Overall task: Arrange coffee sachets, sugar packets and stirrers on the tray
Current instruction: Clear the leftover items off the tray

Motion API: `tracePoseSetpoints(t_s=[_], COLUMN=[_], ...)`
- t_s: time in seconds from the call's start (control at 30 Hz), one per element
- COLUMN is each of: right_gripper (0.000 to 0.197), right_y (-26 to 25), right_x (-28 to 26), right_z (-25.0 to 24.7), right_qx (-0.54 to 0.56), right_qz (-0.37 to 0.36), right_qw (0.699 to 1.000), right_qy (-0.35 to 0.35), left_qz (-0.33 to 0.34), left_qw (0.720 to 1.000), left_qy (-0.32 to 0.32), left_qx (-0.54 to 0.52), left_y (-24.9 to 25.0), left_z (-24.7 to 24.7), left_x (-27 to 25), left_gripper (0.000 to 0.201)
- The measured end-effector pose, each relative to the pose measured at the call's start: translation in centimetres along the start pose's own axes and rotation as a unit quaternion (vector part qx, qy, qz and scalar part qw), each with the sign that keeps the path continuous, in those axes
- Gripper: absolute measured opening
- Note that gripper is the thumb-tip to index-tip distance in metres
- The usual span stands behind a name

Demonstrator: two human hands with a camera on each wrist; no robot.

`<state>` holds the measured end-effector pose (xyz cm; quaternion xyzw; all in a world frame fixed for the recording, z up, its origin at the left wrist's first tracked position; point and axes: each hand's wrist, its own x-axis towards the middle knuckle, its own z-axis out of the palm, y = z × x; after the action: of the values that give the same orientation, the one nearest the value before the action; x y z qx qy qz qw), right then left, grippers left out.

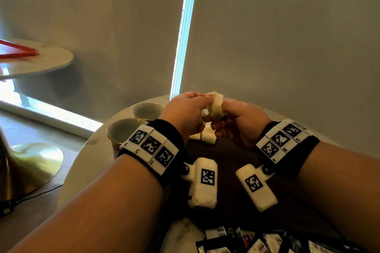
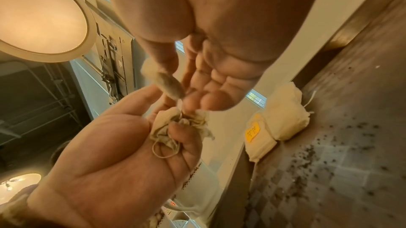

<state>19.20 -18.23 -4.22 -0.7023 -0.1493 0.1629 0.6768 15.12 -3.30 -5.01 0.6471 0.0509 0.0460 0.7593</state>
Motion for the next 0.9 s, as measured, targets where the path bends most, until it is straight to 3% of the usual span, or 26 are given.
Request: tracePoseSetpoints(t_s=[0.17,0.3,0.43,0.6,0.77,0.87,0.9], right_gripper=[0.045,0.004,0.005,0.005,0.01,0.01,0.01], right_y=[-0.1,-0.1,0.0,-0.1,0.1,0.2,0.3], right_x=[0.0,-0.3,-0.2,-0.4,0.2,0.8,1.0], right_z=[-0.5,-0.5,-0.4,-0.5,-1.1,-1.9,-2.2], right_qx=[-0.005,-0.048,-0.068,-0.039,-0.082,-0.125,-0.148], right_qz=[-0.009,-0.049,-0.055,-0.053,-0.042,0.008,0.033], right_qw=[0.998,0.996,0.995,0.996,0.992,0.985,0.981], right_qy=[0.059,0.048,0.055,0.052,0.086,0.117,0.12], left_qz=[0.008,-0.001,-0.01,-0.001,0.01,0.049,0.053], left_qw=[1.0,1.0,1.0,1.0,0.999,0.993,0.989], left_qy=[0.026,0.02,0.009,0.018,0.044,0.096,0.11], left_qx=[0.003,0.002,-0.005,0.005,-0.02,-0.056,-0.081], left_y=[-0.3,-0.2,-0.2,-0.3,0.2,0.7,0.8], left_z=[0.1,0.1,0.0,0.0,0.3,0.1,0.0], left_x=[0.5,0.3,0.2,0.1,-0.1,0.1,0.1], left_gripper=[0.012,0.013,0.036,0.008,0.016,0.032,0.027])
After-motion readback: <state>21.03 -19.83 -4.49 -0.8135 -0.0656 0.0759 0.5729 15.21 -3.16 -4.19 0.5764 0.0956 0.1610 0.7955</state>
